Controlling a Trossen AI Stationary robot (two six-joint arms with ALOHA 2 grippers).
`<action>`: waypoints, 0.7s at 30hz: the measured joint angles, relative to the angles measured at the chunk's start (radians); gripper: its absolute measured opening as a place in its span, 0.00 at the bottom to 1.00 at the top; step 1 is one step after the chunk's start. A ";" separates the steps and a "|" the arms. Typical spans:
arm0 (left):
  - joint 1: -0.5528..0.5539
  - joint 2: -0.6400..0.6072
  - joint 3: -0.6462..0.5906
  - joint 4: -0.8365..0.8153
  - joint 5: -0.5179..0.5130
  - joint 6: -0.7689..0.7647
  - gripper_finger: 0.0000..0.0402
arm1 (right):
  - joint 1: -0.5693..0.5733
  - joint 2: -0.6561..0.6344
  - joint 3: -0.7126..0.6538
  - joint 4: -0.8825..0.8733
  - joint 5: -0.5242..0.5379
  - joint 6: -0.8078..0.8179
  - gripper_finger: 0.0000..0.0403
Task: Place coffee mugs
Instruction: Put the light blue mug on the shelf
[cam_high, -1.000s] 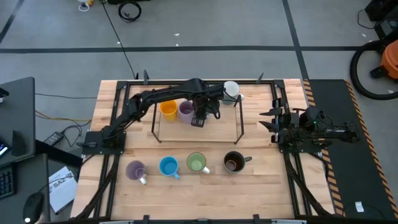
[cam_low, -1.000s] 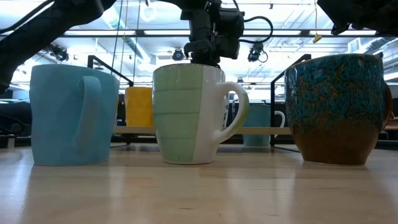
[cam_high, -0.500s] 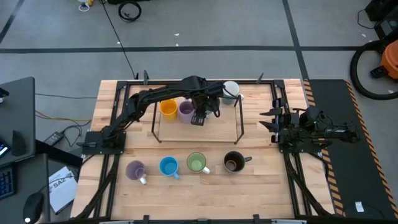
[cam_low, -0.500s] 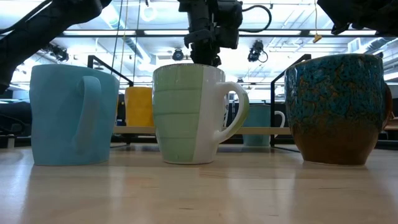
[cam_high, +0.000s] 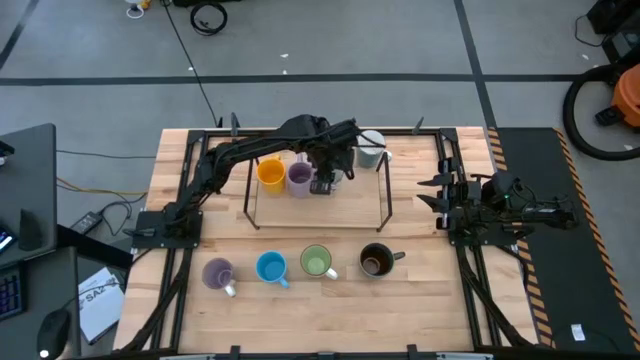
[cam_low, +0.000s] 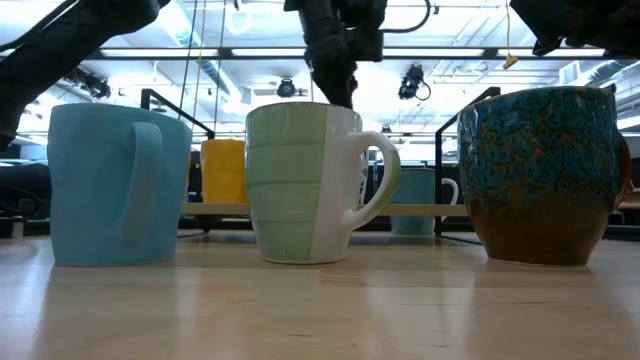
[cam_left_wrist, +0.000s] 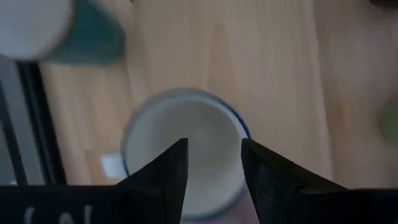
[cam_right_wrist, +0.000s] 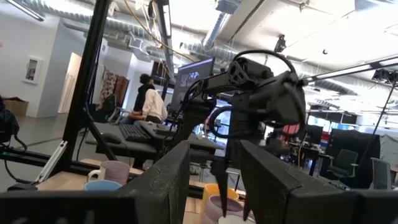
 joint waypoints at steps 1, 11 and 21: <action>0.000 0.000 0.000 0.025 -0.014 0.000 0.39 | 0.000 0.000 0.000 0.000 0.000 0.000 0.36; 0.026 0.000 -0.002 0.427 -0.197 0.027 0.39 | 0.000 0.000 0.000 0.001 0.000 -0.005 0.36; 0.092 0.046 -0.008 0.517 -0.146 -0.032 0.35 | 0.000 0.000 0.000 0.010 0.003 -0.017 0.36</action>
